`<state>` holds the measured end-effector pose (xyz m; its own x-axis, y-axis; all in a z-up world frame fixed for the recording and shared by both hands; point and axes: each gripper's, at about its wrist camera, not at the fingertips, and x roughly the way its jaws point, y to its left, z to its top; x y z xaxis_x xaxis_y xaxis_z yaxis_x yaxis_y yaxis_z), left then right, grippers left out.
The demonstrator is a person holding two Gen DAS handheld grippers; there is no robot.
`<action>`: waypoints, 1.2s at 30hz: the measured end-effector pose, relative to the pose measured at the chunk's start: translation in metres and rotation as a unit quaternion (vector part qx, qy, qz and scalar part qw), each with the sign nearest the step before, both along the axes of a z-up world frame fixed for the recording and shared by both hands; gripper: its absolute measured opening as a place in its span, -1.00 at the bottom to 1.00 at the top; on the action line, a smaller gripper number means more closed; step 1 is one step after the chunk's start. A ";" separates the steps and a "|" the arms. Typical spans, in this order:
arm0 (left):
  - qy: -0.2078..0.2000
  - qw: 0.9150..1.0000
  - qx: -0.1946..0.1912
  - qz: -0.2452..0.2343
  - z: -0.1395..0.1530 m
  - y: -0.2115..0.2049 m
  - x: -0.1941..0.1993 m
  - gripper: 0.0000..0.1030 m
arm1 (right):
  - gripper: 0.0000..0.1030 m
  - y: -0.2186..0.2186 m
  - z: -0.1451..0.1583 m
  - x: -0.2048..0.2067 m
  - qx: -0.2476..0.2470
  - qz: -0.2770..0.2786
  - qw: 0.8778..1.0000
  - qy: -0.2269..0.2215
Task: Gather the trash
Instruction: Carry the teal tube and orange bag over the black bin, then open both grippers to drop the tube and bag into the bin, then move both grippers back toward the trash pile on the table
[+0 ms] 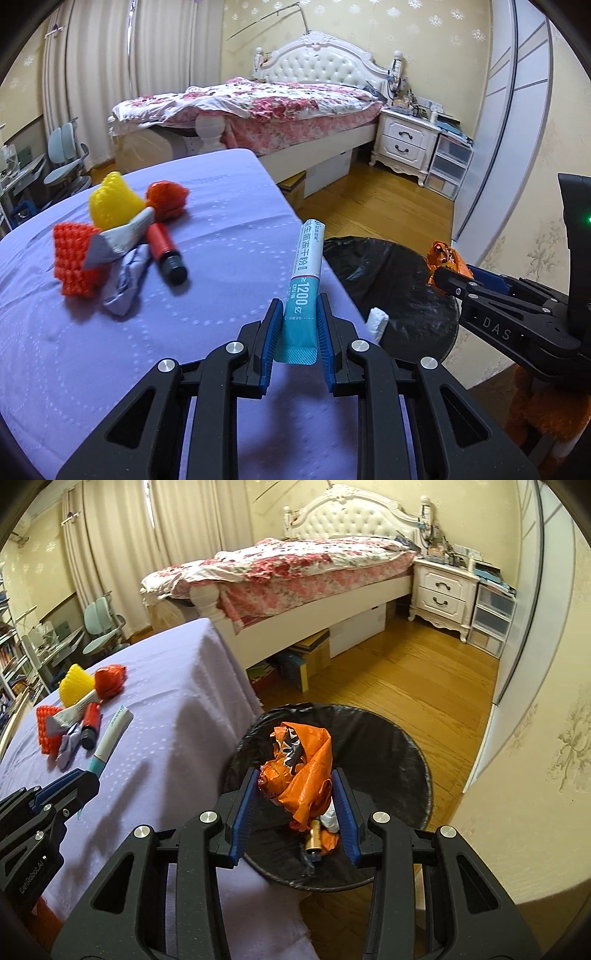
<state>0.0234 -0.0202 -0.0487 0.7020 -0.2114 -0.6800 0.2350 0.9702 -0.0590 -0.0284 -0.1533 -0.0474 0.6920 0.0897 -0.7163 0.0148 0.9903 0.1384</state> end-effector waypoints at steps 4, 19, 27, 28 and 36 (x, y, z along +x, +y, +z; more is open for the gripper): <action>0.001 1.000 0.008 -0.011 -0.003 -0.015 0.010 -0.57 | -0.24 -0.015 -0.005 0.007 0.005 -0.013 1.000 0.006; 0.009 0.999 0.027 -0.036 -0.009 -0.055 0.030 -0.54 | -0.21 -0.038 -0.013 0.018 0.012 -0.034 0.999 0.005; 0.006 0.999 0.021 -0.025 -0.008 -0.051 0.029 0.15 | 0.08 -0.049 -0.014 0.019 0.012 -0.058 0.998 0.001; 0.004 0.999 0.021 -0.023 -0.007 -0.051 0.029 0.25 | 0.11 -0.050 -0.013 0.019 0.012 -0.060 0.998 0.000; -0.010 1.000 0.019 -0.008 -0.001 -0.043 0.023 0.42 | 0.26 -0.052 -0.014 0.014 0.011 -0.069 0.998 0.004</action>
